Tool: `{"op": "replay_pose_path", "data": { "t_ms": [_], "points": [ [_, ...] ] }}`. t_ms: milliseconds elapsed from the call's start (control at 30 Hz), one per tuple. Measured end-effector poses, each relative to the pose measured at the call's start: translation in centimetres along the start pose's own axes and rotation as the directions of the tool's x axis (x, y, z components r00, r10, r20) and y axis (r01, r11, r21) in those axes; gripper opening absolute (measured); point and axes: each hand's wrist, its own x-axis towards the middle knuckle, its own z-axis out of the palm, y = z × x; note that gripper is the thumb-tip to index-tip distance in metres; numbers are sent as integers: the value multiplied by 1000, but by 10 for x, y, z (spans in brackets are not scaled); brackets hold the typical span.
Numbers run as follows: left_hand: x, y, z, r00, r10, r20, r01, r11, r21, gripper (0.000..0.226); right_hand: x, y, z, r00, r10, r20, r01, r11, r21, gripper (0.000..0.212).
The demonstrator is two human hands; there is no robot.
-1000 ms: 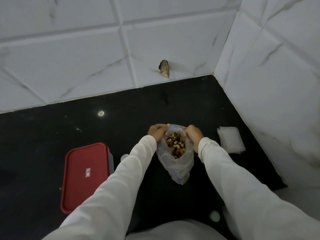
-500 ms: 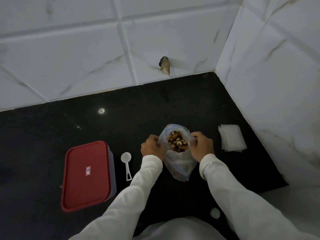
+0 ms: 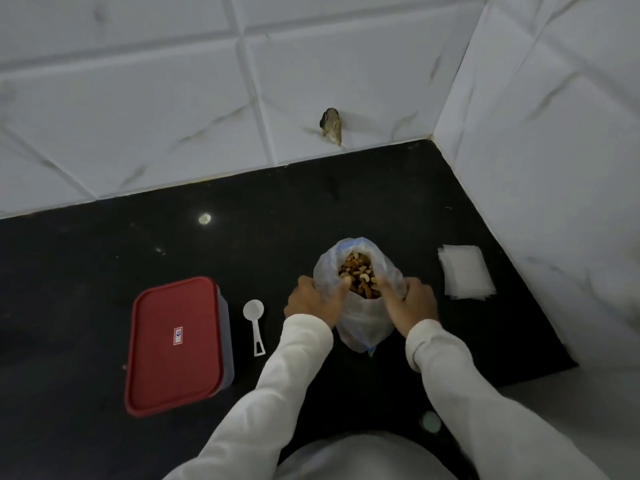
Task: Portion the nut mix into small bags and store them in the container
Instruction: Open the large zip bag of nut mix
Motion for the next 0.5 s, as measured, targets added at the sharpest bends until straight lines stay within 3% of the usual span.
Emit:
{"op": "replay_pose_path", "data": {
  "t_ms": [100,167,267,333,367,433,500],
  "points": [
    [-6,7,7,985,-145,88,122,965,232,90,-15,2,5,988,89,128,-73,989,-126,74],
    [-4,5,13,963,-207,172,164,958,234,92,-19,2,7,961,173,218,-147,981,-130,80],
    [-10,-2,15,949,-206,239,165,970,181,81,-22,6,5,941,158,298,-147,987,-58,60],
    [-13,-7,14,965,-157,209,129,981,143,67,-22,12,6,959,125,255,-136,990,25,40],
    [-13,-11,14,970,-149,193,137,988,76,57,-20,17,8,964,131,231,-158,983,99,35],
    [-11,-21,14,960,-179,216,226,950,-215,43,-18,23,11,950,191,246,-265,912,313,30],
    [-15,-28,12,908,-210,363,389,745,-542,34,-19,25,13,905,245,348,-406,741,536,21]
  ]
}}
